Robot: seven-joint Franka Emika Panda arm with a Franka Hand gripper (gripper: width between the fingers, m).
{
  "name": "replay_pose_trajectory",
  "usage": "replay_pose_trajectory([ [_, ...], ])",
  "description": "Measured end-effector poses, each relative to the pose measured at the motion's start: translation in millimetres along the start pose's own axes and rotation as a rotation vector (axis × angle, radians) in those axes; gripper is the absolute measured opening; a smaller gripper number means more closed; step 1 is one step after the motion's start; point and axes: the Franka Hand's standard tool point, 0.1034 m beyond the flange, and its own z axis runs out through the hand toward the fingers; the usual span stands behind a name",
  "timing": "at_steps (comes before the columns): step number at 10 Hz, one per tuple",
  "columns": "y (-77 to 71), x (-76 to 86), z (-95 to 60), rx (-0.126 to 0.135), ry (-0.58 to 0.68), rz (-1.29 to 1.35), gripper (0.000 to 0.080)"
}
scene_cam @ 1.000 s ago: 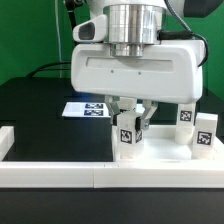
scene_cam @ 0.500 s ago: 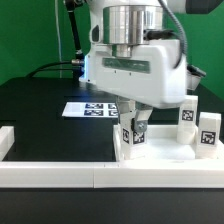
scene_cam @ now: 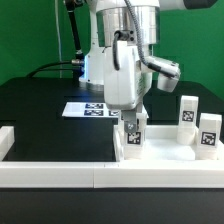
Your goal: Assemble square table
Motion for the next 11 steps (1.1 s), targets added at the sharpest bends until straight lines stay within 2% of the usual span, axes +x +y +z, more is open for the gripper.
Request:
replay_pose_trajectory([
  [2,-0.1,0.1,-0.1,0.001,0.001,0.024,0.0305],
  [3,0.4,0.2,0.3,0.001,0.007,-0.094,0.0305],
  [4,1.4,-1.4,1.0,0.000,0.008,-0.225,0.0523],
  [5,0.8,-2.0,0.6,0.001,0.008,-0.338,0.0523],
  [6,0.7,-3.9,0.3,0.002,0.007,-0.513,0.0625],
  [7,3.0,-8.9,0.4,0.000,0.005,-0.577,0.0625],
  [9,2.3,-6.1,0.7,-0.001,0.007,-0.671,0.0648],
  [11,1.9,-4.6,0.6,-0.007,0.017,-0.877,0.0649],
])
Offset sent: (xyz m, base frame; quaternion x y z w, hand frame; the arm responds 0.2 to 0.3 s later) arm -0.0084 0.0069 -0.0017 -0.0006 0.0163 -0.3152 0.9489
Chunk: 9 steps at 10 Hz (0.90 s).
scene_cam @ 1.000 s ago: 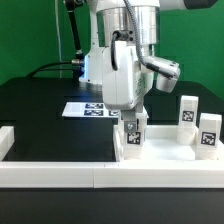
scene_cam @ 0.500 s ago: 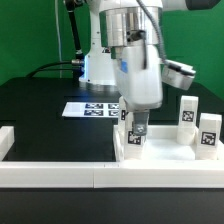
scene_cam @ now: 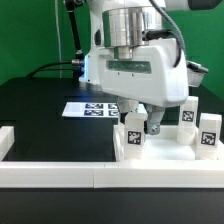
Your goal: Assemble square table
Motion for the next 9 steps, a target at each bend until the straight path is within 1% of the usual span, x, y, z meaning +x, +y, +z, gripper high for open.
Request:
replay_pose_trajectory([
  [1,0.6,2.3,0.0,-0.017,0.017,-0.209,0.0649],
  [2,0.8,6.6,1.0,-0.018,0.033,-0.374,0.0649],
  [3,1.9,8.1,1.8,-0.020,0.032,-0.459,0.0649],
  [4,1.5,8.3,0.9,-0.022,0.034,-0.521,0.0649],
  [7,2.2,9.0,1.1,-0.024,0.035,-0.495,0.0634],
  [8,2.1,9.0,1.1,-0.023,0.035,-0.481,0.0446],
  [9,2.0,8.8,1.1,-0.021,0.035,-0.397,0.0446],
])
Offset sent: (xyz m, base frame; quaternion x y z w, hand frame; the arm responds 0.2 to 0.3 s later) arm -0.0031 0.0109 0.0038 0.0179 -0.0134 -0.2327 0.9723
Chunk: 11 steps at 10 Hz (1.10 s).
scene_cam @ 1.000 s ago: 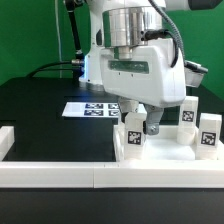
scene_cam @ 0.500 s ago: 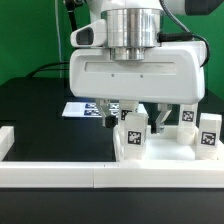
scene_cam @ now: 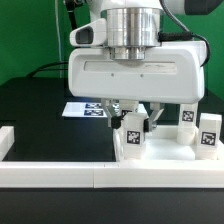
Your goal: Assemble square table
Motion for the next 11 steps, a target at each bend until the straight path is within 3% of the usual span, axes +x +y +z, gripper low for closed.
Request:
replay_pose_trajectory([
  [1,0.1,0.1,0.0,0.000,0.000,0.062,0.0285],
  [5,1.2,0.4,-0.1,-0.001,-0.003,0.337,0.0288],
  [8,6.0,4.7,-3.3,-0.009,-0.045,0.688,0.0290],
  [11,5.5,0.8,-0.2,0.000,-0.091,1.190,0.0290],
])
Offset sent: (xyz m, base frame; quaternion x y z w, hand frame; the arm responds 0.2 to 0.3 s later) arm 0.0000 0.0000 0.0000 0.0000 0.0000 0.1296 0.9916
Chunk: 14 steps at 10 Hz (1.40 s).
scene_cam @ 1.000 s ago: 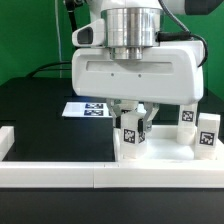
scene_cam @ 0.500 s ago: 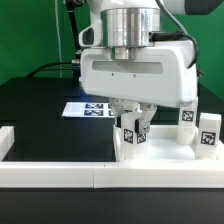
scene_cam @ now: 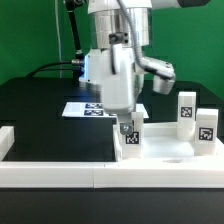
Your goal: Assemble square table
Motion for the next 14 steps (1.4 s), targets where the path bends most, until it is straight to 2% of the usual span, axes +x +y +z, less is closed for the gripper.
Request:
replay_pose_trajectory([
  [5,1.2,-3.1,1.1,-0.001,0.007,0.264,0.0298],
  [8,2.2,-2.2,1.2,-0.001,0.012,0.283,0.0301],
  [10,2.1,-2.4,1.0,0.000,0.012,0.280,0.0574],
  [11,2.5,-5.6,-5.7,0.004,0.003,0.255,0.0629],
  [12,3.6,-10.2,-15.2,0.012,-0.008,0.250,0.0629],
  [14,3.9,-27.1,-44.3,0.034,-0.048,0.237,0.0646],
])
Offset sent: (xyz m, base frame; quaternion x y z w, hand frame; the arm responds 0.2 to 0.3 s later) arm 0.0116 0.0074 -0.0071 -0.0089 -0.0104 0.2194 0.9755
